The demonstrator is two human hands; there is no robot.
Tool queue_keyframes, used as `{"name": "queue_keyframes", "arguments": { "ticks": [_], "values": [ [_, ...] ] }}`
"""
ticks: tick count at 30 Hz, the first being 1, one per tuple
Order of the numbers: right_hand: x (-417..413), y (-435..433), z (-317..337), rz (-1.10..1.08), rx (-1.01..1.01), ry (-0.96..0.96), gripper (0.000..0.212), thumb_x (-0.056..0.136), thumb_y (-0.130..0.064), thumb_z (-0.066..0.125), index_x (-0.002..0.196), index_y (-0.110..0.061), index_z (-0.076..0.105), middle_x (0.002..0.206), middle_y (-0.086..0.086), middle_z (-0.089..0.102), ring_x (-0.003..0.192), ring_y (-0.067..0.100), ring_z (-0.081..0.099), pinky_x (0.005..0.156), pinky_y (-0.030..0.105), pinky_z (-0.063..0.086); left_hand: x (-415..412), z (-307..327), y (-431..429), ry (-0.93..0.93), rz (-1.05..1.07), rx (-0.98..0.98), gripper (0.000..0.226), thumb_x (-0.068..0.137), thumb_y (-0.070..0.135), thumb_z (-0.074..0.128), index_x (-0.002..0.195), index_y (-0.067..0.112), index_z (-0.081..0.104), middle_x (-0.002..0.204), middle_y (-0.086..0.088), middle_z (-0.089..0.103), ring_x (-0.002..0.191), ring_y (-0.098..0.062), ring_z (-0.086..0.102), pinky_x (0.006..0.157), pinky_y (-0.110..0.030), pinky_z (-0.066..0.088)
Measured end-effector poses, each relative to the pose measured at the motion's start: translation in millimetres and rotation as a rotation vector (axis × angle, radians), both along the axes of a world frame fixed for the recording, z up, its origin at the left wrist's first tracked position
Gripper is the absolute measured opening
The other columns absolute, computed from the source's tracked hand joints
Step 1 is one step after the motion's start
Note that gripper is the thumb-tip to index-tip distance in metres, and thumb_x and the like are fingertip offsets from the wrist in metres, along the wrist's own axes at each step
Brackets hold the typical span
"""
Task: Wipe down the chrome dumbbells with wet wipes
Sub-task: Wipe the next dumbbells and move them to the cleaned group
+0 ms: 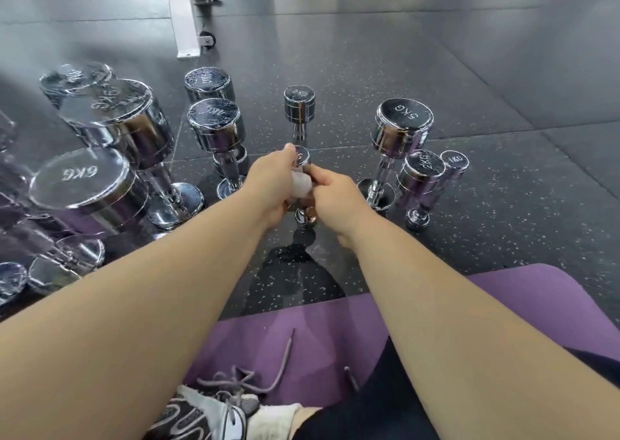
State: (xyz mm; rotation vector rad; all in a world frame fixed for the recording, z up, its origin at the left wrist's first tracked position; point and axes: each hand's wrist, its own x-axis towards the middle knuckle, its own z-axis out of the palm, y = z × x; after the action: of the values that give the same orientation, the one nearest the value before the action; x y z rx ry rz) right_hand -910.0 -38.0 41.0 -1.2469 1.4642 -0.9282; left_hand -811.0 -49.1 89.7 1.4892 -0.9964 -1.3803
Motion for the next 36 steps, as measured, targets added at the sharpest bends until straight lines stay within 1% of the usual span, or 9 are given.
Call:
{"name": "queue_keyframes", "arguments": {
  "ticks": [3, 9, 12, 14, 17, 22, 26, 29, 36],
  "values": [
    [4, 26, 1, -0.019, 0.028, -0.070, 0.044, 0.088, -0.003, 0.047, 0.121, -0.025, 0.067, 0.097, 0.006, 0.073, 0.075, 0.025, 0.055, 0.068, 0.038, 0.044, 7, 5, 20, 0.019, 0.014, 0.105, 0.026, 0.102, 0.028, 0.047, 0.085, 0.012, 0.057, 0.084, -0.011, 0.060, 0.077, -0.025, 0.055, 0.074, -0.036, 0.043],
    [4, 57, -13, -0.002, 0.057, -0.036, 0.038, 0.090, 0.004, 0.047, 0.088, -0.033, 0.056, 0.084, -0.005, 0.062, 0.069, 0.012, 0.048, 0.058, 0.023, 0.036, 9, 0, 47, -0.077, -0.133, 0.167, 0.021, 0.098, 0.019, 0.047, 0.082, 0.010, 0.055, 0.081, -0.013, 0.055, 0.072, -0.024, 0.050, 0.045, -0.020, 0.028],
    [8, 54, -9, 0.051, 0.059, -0.015, 0.034, 0.086, 0.007, 0.047, 0.091, -0.026, 0.050, 0.081, -0.006, 0.054, 0.066, 0.012, 0.042, 0.055, 0.024, 0.031, 7, 9, 50, -0.307, -0.229, 0.053, 0.015, 0.095, 0.009, 0.043, 0.094, 0.005, 0.058, 0.082, -0.010, 0.054, 0.063, -0.019, 0.048, 0.055, -0.026, 0.039],
    [13, 48, -12, 0.049, 0.028, 0.042, 0.027, 0.086, 0.000, 0.053, 0.085, -0.028, 0.051, 0.080, -0.006, 0.057, 0.071, 0.016, 0.048, 0.062, 0.030, 0.037, 11, 3, 48, -0.539, -0.238, -0.079, 0.041, 0.092, 0.001, 0.041, 0.132, 0.005, 0.051, 0.113, -0.014, 0.058, 0.090, -0.025, 0.059, 0.076, -0.031, 0.050],
    [16, 41, -20, 0.070, -0.007, 0.243, 0.014, 0.093, -0.015, 0.055, 0.105, -0.022, 0.058, 0.097, -0.002, 0.066, 0.094, 0.023, 0.058, 0.077, 0.031, 0.042, 16, -1, 49, -0.749, -0.118, -0.401, 0.062, 0.094, -0.002, 0.038, 0.150, 0.022, 0.032, 0.123, -0.004, 0.052, 0.106, -0.021, 0.050, 0.086, -0.023, 0.035],
    [16, 43, -22, 0.181, -0.035, 0.531, 0.035, 0.097, -0.009, 0.048, 0.131, -0.004, 0.053, 0.130, 0.015, 0.059, 0.124, 0.030, 0.052, 0.092, 0.026, 0.038, 6, -27, 38, -1.060, -0.516, -0.757, 0.032, 0.104, 0.022, 0.041, 0.126, 0.021, 0.063, 0.134, 0.001, 0.060, 0.134, -0.019, 0.044, 0.113, -0.039, 0.029],
    [17, 42, -27, 0.274, -0.084, 0.677, 0.034, 0.099, -0.006, 0.040, 0.131, -0.007, 0.053, 0.132, 0.012, 0.056, 0.123, 0.030, 0.051, 0.072, 0.021, 0.027, 10, -23, 23, -1.112, -0.455, -0.508, 0.041, 0.101, 0.043, 0.038, 0.073, 0.021, 0.058, 0.089, -0.001, 0.061, 0.091, -0.026, 0.054, 0.073, -0.033, 0.037],
    [16, 43, -25, 0.269, -0.184, 0.723, 0.024, 0.098, -0.012, 0.049, 0.121, -0.007, 0.055, 0.113, 0.014, 0.064, 0.102, 0.033, 0.059, 0.063, 0.024, 0.027, 12, -16, 18, -1.166, -0.440, -0.321, 0.056, 0.102, 0.052, 0.027, 0.078, 0.015, 0.063, 0.086, -0.005, 0.064, 0.088, -0.029, 0.057, 0.075, -0.038, 0.044],
    [15, 43, -22, 0.421, -0.203, 0.985, 0.039, 0.100, -0.003, 0.031, 0.132, -0.002, 0.053, 0.136, 0.016, 0.055, 0.126, 0.032, 0.046, 0.095, 0.031, 0.035, 18, -44, 12, -1.355, -0.558, -1.314, 0.038, 0.090, 0.024, 0.044, 0.086, 0.009, 0.078, 0.101, -0.007, 0.075, 0.100, -0.025, 0.071, 0.100, -0.030, 0.037]
  ]
}}
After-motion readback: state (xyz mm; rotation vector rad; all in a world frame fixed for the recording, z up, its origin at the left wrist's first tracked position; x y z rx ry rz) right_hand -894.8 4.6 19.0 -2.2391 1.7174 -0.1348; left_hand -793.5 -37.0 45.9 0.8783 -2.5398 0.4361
